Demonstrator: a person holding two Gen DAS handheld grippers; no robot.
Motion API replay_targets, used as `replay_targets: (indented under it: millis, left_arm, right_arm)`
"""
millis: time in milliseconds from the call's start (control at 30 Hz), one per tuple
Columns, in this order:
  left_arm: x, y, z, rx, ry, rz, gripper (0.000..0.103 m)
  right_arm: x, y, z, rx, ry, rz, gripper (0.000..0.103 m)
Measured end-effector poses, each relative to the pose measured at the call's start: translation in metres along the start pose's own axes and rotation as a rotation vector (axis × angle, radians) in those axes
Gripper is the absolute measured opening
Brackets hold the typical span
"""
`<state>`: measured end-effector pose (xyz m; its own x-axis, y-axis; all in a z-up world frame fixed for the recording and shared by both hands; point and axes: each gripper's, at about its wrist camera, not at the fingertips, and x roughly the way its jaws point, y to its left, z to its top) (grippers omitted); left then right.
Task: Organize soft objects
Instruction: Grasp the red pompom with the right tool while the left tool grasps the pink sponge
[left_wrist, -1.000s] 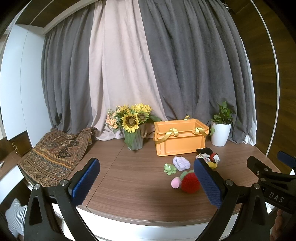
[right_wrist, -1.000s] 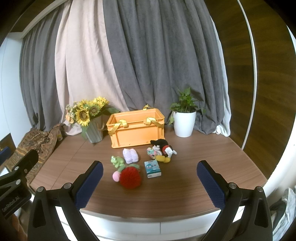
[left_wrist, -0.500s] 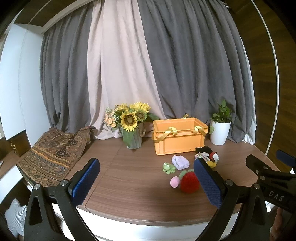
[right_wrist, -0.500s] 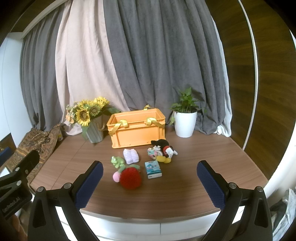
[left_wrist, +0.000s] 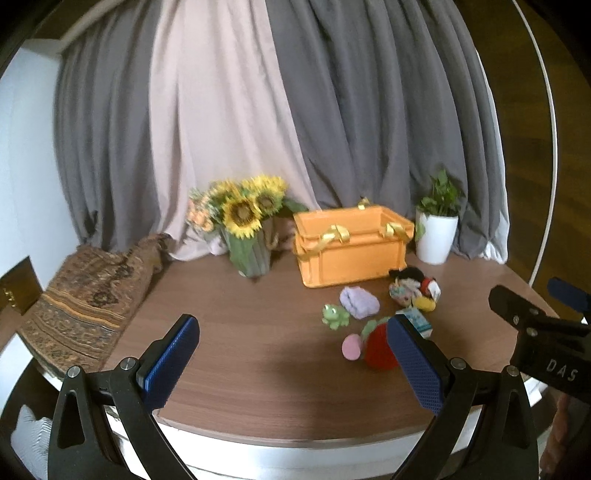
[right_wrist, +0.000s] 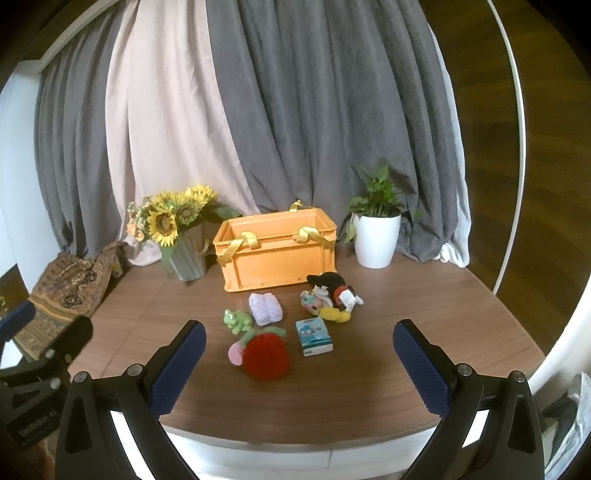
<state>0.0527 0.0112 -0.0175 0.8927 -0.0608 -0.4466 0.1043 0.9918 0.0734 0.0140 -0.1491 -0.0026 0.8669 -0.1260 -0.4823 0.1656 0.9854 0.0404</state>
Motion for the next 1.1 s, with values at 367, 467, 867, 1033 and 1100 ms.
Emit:
replay_targets:
  millis: [367,467,867,1033,1100]
  left_arm:
    - [0.090,0.014,-0.009,0.076,0.085,-0.122,0.102]
    - [0.113,0.017,-0.012,0.094,0.109,-0.168,0.097]
    - [0.204,0.007,-0.040,0.197,0.246,-0.383,0.079]
    - [0.225,-0.004,-0.050,0.193,0.294,-0.421,0.073]
    - [0.232,-0.008,-0.053,0.190,0.306,-0.422,0.071]
  right_arm:
    - [0.076,0.031,-0.011,0.023,0.106,0.003,0.102]
    - [0.099,0.034,-0.016,0.051,0.143,-0.007,0.102]
    - [0.174,0.040,-0.041,0.161,0.300,-0.020,0.084]
    - [0.199,0.038,-0.050,0.189,0.349,-0.018,0.078]
    - [0.207,0.038,-0.052,0.192,0.364,-0.007,0.075]
